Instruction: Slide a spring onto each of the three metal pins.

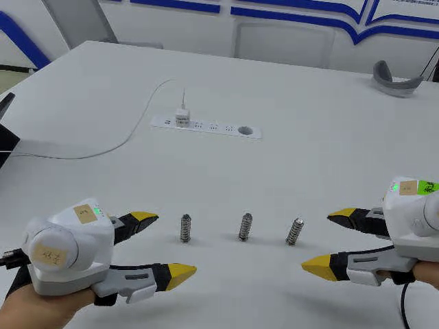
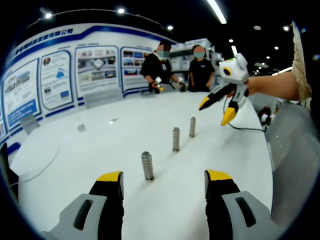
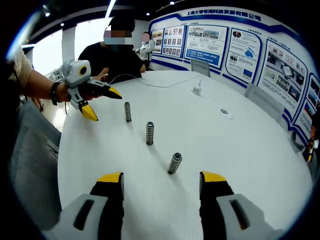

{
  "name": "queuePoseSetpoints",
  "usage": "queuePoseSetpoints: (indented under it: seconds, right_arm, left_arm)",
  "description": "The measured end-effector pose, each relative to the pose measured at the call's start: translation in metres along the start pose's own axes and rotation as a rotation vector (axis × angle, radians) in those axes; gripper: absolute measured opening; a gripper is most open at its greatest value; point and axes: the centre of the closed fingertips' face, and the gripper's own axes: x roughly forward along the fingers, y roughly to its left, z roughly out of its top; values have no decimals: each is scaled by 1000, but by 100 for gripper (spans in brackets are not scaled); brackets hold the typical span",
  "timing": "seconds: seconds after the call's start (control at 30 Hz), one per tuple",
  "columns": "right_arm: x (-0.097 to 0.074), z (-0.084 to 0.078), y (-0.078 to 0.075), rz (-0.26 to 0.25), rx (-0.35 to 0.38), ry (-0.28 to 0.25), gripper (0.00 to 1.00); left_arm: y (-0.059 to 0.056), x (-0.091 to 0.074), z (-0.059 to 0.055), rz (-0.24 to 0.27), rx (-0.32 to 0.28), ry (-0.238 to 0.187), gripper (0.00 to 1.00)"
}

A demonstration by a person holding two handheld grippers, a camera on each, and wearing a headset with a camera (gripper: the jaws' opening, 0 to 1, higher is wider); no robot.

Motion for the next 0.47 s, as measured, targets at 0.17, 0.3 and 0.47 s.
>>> queuePoseSetpoints:
  seconds: [0.17,0.3,0.47]
  right_arm:
    - [0,3,-1,-4,2,-6,62]
    - [1,4,-1,-2,-2,-5,62]
    - [2,5,-1,-2,-6,-3,62]
  left_arm:
    - [0,-1,-1,3,-3,0,67]
    - [1,-2,-2,7,-5,0,67]
    - [2,-2,-2,8,-5,1,66]
